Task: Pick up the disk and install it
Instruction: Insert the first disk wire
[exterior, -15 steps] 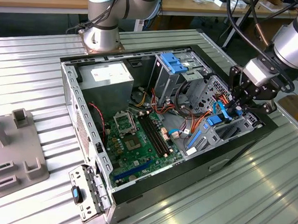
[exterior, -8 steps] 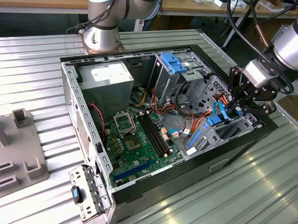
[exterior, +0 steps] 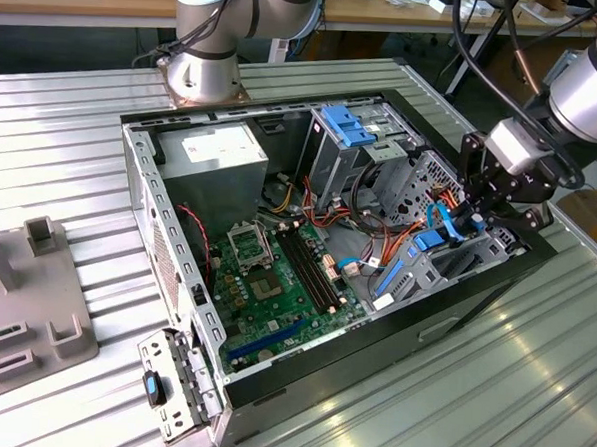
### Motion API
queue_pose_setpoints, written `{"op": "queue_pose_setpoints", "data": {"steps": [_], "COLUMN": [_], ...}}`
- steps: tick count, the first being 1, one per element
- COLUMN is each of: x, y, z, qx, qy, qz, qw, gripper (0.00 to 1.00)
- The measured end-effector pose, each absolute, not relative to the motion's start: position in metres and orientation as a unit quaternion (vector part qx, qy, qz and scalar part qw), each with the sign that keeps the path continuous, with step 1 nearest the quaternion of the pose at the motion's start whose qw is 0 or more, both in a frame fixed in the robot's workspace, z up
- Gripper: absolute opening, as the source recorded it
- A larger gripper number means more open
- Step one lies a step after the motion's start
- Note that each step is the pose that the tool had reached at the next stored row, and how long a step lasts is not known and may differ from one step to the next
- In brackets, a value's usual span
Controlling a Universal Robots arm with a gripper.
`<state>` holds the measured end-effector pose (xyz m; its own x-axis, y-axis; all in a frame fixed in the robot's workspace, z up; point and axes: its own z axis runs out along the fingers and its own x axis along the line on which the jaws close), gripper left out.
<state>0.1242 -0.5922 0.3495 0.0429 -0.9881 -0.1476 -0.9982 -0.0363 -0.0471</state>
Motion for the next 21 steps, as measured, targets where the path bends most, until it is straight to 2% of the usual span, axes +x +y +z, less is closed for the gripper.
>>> {"op": "queue_pose_setpoints", "data": {"steps": [21], "x": [0.1231], "y": [-0.5969], "z": [0.3494], "qx": [-0.717], "qy": [0.693], "qz": [0.037], "qw": [0.068], "gripper": [0.16]}}
